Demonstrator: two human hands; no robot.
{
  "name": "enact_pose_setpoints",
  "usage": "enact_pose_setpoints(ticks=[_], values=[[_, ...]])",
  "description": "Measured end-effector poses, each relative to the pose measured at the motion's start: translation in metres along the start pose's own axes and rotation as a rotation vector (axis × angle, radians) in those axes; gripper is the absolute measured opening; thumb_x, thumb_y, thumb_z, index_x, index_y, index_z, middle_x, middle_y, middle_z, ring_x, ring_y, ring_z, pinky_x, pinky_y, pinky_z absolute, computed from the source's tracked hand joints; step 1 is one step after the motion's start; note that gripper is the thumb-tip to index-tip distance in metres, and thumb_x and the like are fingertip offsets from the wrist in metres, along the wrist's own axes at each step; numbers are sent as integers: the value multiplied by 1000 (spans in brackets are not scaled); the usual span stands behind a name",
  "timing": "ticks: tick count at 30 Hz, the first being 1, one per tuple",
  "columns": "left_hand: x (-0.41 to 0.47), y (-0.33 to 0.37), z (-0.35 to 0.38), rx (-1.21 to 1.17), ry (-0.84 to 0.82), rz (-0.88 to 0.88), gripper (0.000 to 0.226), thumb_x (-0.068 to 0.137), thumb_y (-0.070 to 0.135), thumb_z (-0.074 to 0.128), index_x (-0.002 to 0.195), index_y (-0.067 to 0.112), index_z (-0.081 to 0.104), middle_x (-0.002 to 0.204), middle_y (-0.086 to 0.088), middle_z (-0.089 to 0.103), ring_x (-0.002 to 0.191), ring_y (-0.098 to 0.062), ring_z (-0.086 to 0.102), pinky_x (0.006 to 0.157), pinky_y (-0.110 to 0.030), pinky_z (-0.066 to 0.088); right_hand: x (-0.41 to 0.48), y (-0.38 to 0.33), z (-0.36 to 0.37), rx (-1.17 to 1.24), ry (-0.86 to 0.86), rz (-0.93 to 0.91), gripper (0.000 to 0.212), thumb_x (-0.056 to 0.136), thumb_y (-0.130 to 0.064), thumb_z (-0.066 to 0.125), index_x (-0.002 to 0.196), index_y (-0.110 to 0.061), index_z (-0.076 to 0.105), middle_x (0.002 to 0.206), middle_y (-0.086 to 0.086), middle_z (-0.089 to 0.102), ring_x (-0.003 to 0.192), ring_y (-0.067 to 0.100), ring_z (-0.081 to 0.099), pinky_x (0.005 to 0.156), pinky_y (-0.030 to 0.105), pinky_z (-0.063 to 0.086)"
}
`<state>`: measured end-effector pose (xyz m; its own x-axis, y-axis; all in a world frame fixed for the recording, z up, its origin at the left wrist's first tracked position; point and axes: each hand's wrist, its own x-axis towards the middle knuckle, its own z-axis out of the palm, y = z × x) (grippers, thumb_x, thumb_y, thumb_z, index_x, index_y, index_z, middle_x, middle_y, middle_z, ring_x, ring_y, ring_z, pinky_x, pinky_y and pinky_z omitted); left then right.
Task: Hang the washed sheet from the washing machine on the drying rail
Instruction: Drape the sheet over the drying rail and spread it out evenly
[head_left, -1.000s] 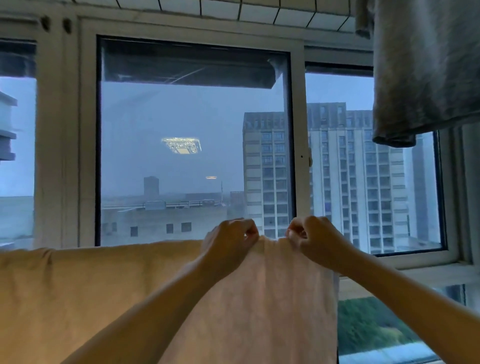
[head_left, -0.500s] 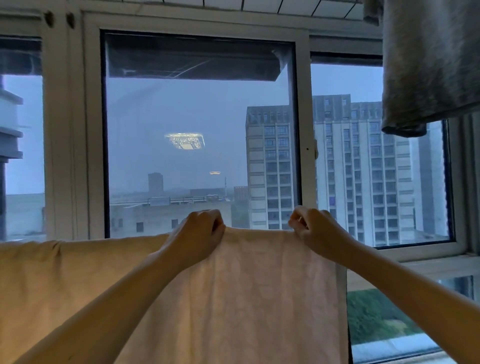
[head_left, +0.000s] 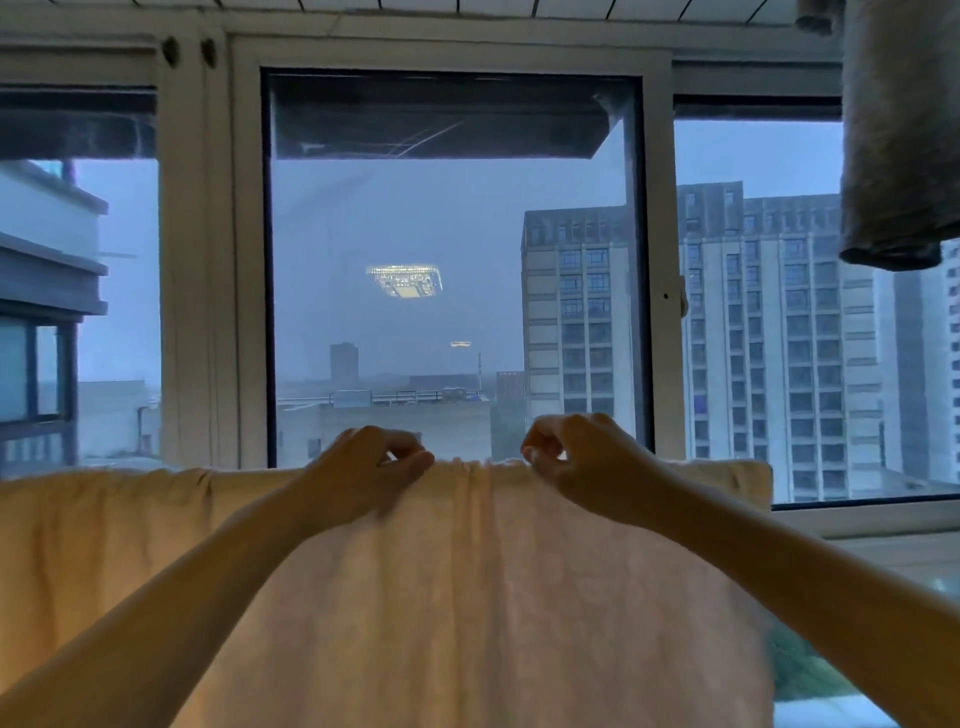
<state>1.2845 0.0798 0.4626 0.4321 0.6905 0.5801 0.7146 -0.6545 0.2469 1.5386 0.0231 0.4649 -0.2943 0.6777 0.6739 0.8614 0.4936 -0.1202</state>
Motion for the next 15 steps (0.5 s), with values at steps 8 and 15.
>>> enact_pose_setpoints(ticks=[8,15], values=[[-48,-86,-55,48,-19,-3,17,94,22,53,95,37,59,91,21,62,86,7,60,82,-7,46,35,-66,44,-50,66,-83,24,94,-33,51,112,-21,62,113,-5,62,97,4,58,84,19,47],[-72,-146,-88,56,49,41,13,91,22,58,99,29,64,89,20,62,92,10,57,76,-1,41,65,-120,91,-68,12,-60,32,96,-36,48,118,-16,60,115,1,62,97,12,62,85,28,53]])
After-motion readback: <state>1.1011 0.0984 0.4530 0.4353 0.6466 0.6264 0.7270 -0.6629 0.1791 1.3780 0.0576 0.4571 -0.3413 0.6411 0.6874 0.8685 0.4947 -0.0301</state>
